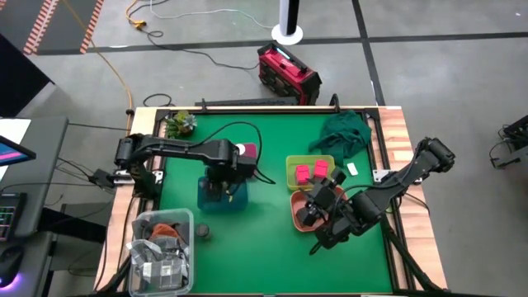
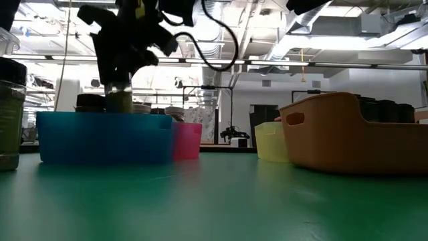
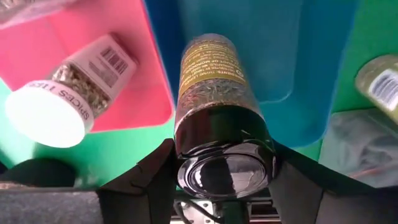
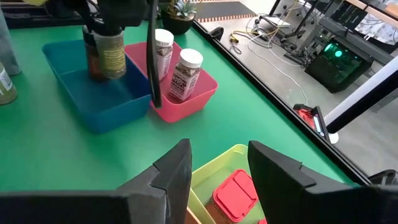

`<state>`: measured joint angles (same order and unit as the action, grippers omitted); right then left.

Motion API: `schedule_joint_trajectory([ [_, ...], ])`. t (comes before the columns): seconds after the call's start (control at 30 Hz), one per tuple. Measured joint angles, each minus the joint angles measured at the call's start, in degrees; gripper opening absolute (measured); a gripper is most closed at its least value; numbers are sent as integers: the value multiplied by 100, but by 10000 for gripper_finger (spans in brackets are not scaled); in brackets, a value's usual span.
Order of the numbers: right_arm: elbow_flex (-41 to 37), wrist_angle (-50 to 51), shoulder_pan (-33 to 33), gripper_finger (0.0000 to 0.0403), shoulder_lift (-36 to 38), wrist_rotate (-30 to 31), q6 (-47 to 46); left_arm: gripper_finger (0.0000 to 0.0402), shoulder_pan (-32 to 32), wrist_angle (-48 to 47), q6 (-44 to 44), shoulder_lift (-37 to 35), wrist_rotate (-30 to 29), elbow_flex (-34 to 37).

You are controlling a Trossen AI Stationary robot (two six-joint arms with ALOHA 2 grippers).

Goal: Sort spices by type
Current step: Put the bottom black seasoning bottle into the blue bin, then put the black seasoning bottle into the blue bin

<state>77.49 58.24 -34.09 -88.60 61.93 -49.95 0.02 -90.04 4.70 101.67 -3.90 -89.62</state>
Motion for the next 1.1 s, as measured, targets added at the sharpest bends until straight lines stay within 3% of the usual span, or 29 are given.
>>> schedule_joint_trajectory([
  [0.5, 0, 5, -2, 185, -1, -10, -17, 253, -33, 347, -133, 0, 4, 804],
  [0.83, 0, 1, -18, 185, -2, -13, -62, 263, -141, 192, -155, -162, -434, 245],
  [1.1, 0, 21, -31, 185, -2, -13, -62, 264, -362, 76, -800, -712, -233, 71],
])
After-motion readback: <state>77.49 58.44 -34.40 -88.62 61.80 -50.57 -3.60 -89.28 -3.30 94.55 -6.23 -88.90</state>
